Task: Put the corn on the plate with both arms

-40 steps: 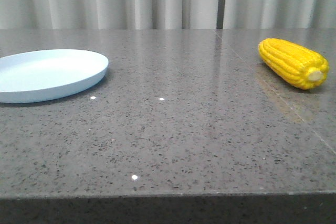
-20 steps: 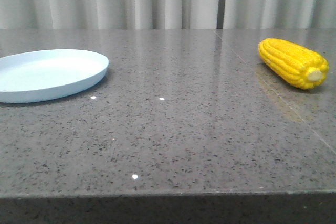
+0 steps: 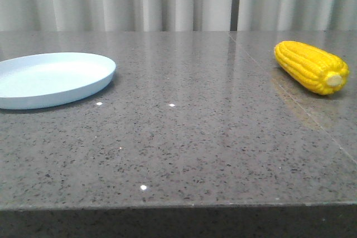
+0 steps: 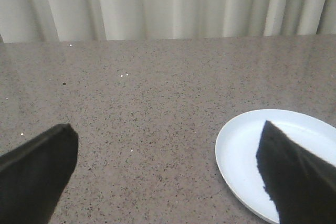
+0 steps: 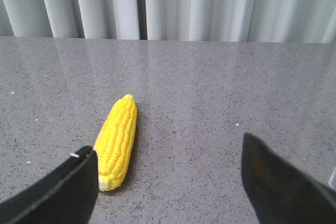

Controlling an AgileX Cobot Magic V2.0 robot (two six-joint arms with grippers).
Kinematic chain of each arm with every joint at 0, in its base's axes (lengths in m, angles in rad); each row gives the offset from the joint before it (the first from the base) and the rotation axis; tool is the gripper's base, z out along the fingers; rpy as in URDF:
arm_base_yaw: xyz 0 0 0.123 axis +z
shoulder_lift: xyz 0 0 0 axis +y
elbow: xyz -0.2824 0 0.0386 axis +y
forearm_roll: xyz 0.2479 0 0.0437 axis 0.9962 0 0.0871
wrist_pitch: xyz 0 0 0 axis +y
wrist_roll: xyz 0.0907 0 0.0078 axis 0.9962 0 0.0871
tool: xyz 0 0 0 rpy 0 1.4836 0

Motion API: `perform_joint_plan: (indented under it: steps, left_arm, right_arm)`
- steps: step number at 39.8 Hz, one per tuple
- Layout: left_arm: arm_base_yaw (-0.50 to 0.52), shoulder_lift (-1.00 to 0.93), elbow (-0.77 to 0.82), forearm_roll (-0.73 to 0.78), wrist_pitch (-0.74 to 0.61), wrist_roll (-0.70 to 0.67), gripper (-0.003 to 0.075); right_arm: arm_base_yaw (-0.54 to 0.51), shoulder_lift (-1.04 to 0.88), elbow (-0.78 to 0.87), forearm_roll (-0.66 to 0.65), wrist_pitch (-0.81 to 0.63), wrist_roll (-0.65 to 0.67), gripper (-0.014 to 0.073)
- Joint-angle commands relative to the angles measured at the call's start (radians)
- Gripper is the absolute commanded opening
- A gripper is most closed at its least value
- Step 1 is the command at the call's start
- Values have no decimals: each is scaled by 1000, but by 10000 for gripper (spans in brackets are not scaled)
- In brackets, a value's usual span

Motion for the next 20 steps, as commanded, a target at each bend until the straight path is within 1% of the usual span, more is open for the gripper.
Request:
perform_joint_plan:
  steps: [1,6,12,15,20]
  left_arm:
    - [3,22,-34,-18,-111,1,692]
    - [-13,80,-44,-62,-109,1,692]
    - [-98,212,-113,-70,-84,1,692]
    - [-145,303,-171,-70,-31,1,692]
    - [-181,473,-295,-70,137,1,692]
  right_arm:
    - [-5,12,-36,-1,-74,-7,600]
    - [-5,12,-36,-1,-74,-7,600]
    - [-5,12,-36,-1,-74,-7,600]
    - [-5,12,-36,-1,-74,-7,600]
    - [-5,12,-36,-1,-75,-7,600]
